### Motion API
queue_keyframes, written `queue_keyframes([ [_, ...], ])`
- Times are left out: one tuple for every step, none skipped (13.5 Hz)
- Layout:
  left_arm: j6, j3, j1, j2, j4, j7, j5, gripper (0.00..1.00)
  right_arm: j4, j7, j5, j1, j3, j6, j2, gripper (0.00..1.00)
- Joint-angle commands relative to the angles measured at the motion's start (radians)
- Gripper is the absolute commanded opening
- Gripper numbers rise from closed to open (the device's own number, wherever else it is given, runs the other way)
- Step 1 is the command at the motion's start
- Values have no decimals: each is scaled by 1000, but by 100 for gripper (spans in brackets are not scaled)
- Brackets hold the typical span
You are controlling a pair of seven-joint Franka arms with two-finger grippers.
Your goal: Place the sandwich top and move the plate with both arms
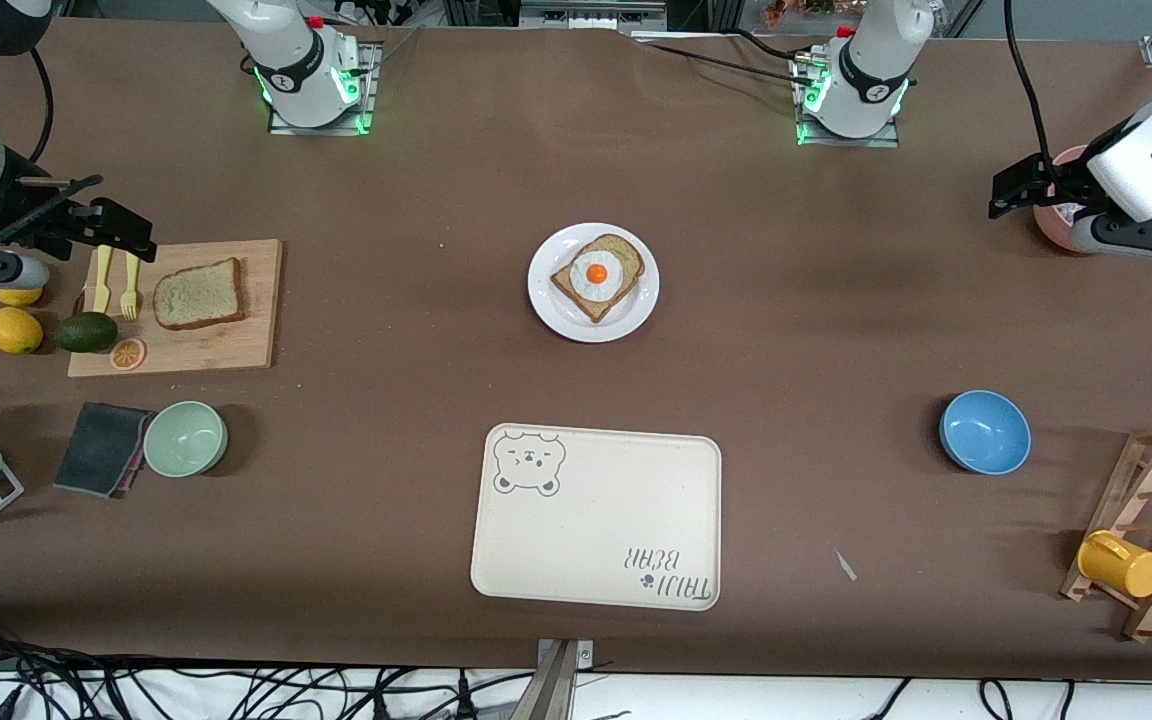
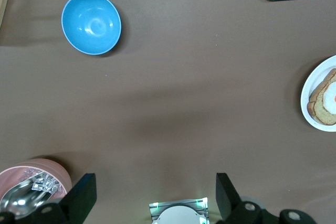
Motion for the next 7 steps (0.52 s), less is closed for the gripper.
queue_keyframes([
  [-21, -5, 4, 7, 25, -8, 9, 100, -28, 10, -9, -8, 9, 3, -23, 100],
  [-21, -5, 4, 7, 25, -8, 9, 100, -22, 5, -10, -9, 9, 5, -18, 100],
  [-21, -5, 4, 7, 25, -8, 9, 100, -20, 1, -10, -9, 9, 6, -17, 100],
  [-21, -5, 4, 7, 25, -8, 9, 100, -22, 2, -10, -8, 9, 5, -18, 100],
  [-21, -7, 4, 7, 25, -8, 9, 100, -20, 2, -10, -8, 9, 6, -18, 100],
  [-21, -7, 4, 7, 25, -10, 9, 100, -22, 2, -10, -9, 9, 6, -18, 100],
  [-21, -7, 4, 6, 25, -10, 9, 100, -20, 2, -10, -9, 9, 6, -18, 100],
])
